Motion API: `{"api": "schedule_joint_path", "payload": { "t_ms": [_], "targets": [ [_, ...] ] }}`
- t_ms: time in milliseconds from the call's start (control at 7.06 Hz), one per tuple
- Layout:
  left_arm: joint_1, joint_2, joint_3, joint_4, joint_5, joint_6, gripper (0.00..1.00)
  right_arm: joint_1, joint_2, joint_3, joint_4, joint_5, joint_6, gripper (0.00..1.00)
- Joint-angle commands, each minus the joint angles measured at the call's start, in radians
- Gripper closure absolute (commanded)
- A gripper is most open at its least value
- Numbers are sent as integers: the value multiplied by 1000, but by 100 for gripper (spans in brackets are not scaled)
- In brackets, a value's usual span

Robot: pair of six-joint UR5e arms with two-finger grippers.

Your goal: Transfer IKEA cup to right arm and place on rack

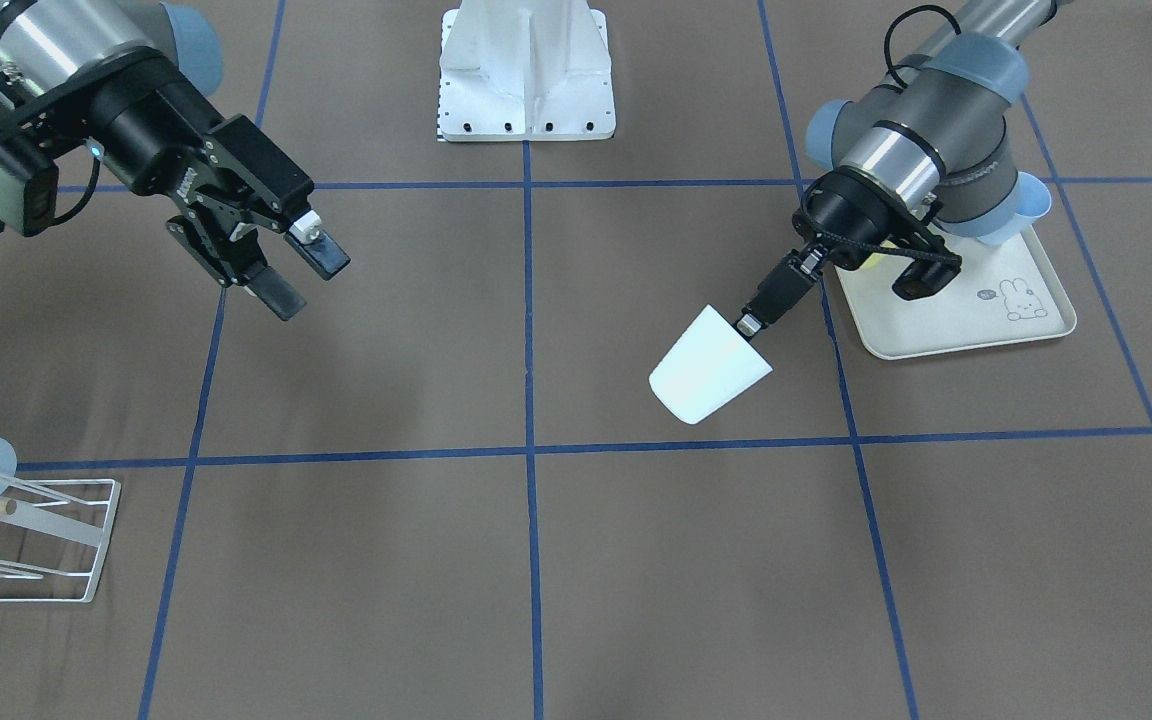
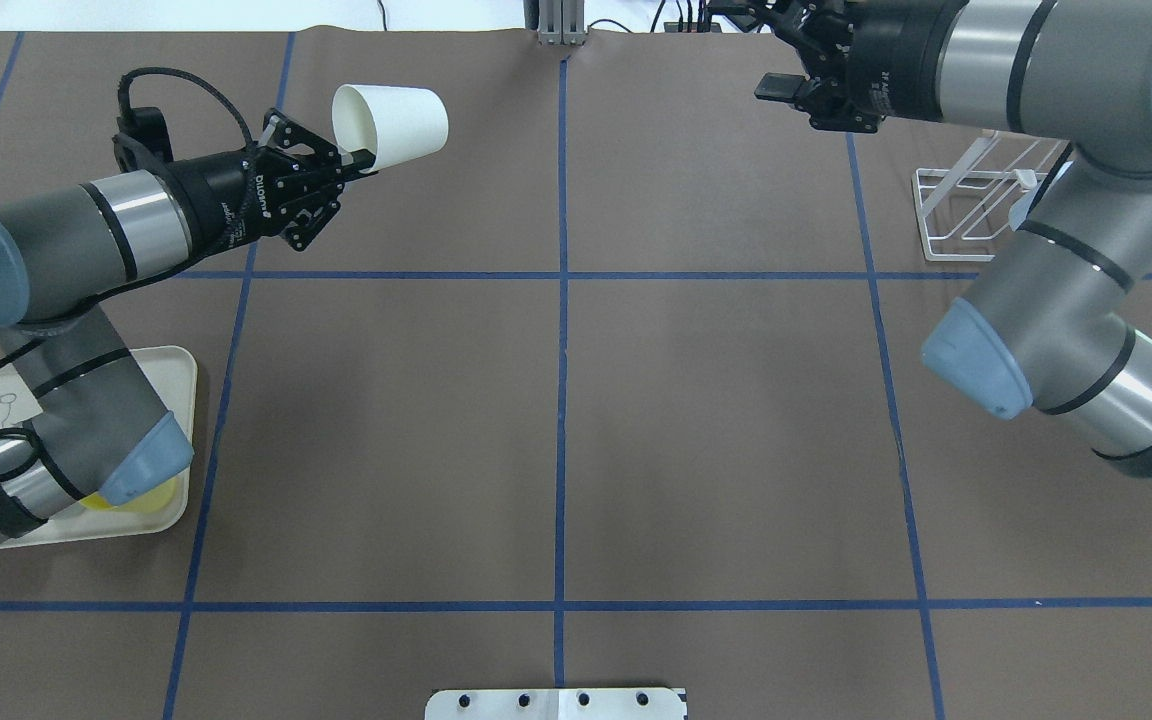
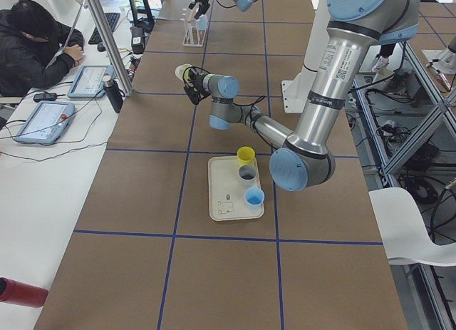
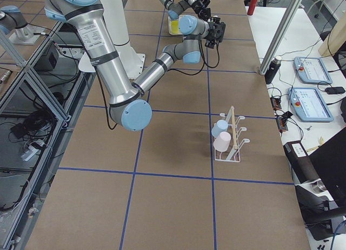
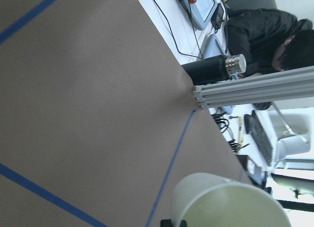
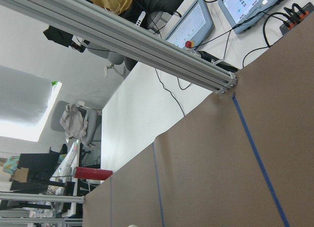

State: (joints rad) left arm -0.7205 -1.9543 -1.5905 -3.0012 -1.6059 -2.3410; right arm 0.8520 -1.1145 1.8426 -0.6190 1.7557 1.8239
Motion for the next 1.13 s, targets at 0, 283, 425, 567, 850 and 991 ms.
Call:
{"api": "schedule_joint_path", "payload": {
  "t_ms": [0, 283, 425, 567, 850, 991],
  "targets": [
    [68, -59, 10, -163, 99, -186, 100, -103, 11, -42, 178, -183, 130, 0],
    [165, -116, 14, -231, 223, -216, 100, -126, 25, -43, 225, -222, 187, 0],
    [171, -142, 14, -245, 239, -231, 100, -129, 28, -43, 225, -222, 190, 0],
    [171, -170, 24, -246, 251, -297, 100, -131, 28, -46, 225, -222, 195, 0],
    [196, -224, 50, -246, 305, -308, 100, -131, 30, -51, 225, -228, 195, 0],
    [203, -262, 97, -243, 313, -302, 100, -133, 31, -55, 225, -228, 195, 0]
  ]
}}
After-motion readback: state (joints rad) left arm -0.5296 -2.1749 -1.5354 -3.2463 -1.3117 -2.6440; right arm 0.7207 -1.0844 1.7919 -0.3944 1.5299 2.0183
